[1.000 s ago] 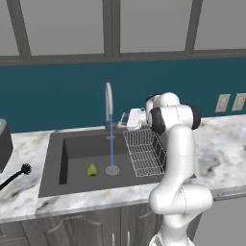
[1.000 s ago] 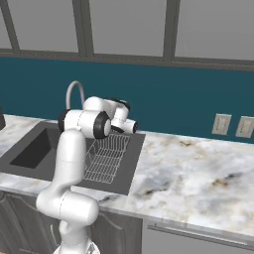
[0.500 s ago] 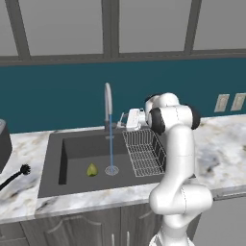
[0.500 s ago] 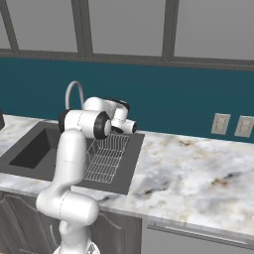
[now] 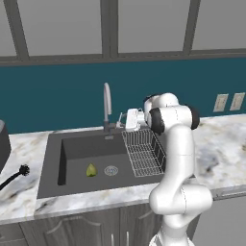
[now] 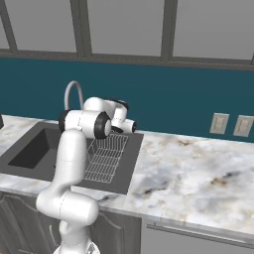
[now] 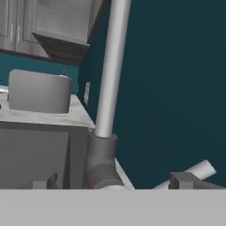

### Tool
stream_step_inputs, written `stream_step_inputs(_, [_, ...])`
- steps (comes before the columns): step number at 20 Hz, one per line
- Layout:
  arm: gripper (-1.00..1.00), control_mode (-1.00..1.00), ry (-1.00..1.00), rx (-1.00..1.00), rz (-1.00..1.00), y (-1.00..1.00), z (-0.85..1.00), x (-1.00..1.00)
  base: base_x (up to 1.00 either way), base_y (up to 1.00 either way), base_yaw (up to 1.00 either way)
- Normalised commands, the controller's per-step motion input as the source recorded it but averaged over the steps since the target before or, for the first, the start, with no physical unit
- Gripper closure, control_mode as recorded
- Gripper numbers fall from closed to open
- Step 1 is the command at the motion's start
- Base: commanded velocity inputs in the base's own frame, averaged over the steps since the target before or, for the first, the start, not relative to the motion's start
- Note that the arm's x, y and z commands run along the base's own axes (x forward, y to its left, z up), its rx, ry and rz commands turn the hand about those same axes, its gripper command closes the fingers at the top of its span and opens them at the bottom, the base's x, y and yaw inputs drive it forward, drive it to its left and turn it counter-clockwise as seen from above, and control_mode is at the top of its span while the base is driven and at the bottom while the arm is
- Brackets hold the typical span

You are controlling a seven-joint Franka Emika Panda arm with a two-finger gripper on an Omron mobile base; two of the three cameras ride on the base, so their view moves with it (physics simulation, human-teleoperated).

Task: Turn on the sink faucet. Then move the lemon wedge from the counter to the sink. Turn off the sink. Move the vegetable from the sink to the pot next to the stove. Finally move the pot to the rear center burner.

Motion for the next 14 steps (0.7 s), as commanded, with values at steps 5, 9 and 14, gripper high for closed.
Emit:
stream_step_inputs(5, [-1.0, -1.0, -0.01, 0.0, 0.08, 0.55, 0.0, 0.0, 0.0, 0.0, 0.0])
stream_step_inputs(9, [-1.0, -1.0, -0.07, 0.01, 0.0, 0.01, 0.0, -0.03, 0.0, 0.0, 0.0])
stream_step_inputs(14, [-1.0, -1.0, -0.1, 0.03, -0.03, -0.17, 0.15, -0.32, 0.0, 0.0, 0.0])
